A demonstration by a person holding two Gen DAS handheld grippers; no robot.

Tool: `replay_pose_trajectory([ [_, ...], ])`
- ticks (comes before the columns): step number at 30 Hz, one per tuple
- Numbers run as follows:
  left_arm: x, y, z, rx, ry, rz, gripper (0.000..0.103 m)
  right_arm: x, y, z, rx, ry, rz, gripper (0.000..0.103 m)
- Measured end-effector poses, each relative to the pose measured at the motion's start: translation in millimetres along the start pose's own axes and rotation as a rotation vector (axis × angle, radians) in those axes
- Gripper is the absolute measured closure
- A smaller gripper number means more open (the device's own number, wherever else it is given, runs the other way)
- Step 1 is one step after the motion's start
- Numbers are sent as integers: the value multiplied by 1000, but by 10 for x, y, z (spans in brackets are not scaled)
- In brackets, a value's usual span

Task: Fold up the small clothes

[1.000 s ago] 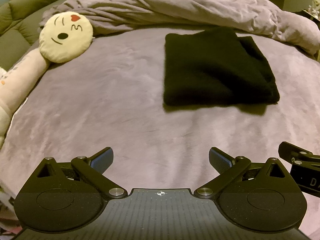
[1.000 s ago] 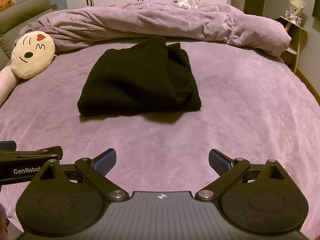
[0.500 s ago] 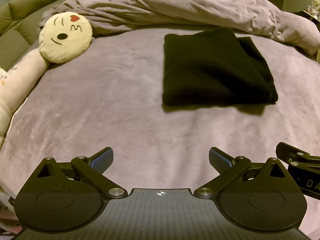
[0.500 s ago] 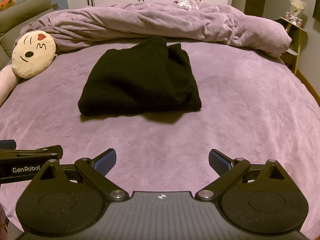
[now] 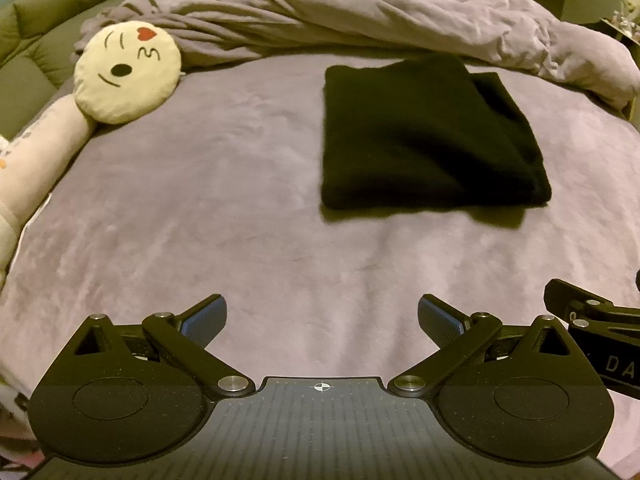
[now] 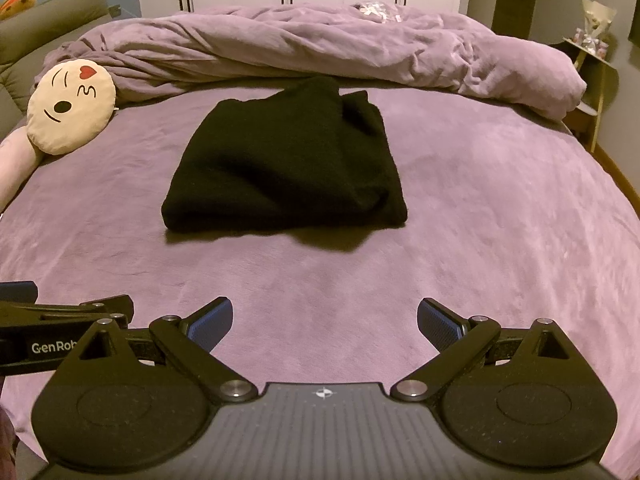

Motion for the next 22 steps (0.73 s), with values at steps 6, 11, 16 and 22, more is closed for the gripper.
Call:
replay_pose_trajectory([
  [6,3,4,-3,-3,0,-2,0,-11,3,-2,-1,2,-3,4],
  [11,-1,3,8,-2,2,-2,0,-22,3,-8,0,-3,-3,4],
  [16,-5,6,18,0,6,-5,0,-30,12,-11,2,-3,-3,4],
  [22,-6,14,29,-4,19,0,0,-31,21,-13,4,-1,-4,4],
])
Point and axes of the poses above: each gripper's, at about its wrist camera, not at the fingertips, and y roughly the way its jaws point, z to its right, x to its underside, the point moved 3 cm from there along y, roughly the way its jaws point, and after that the axes turned 2 degrees about -x, right-handed, at the moved point
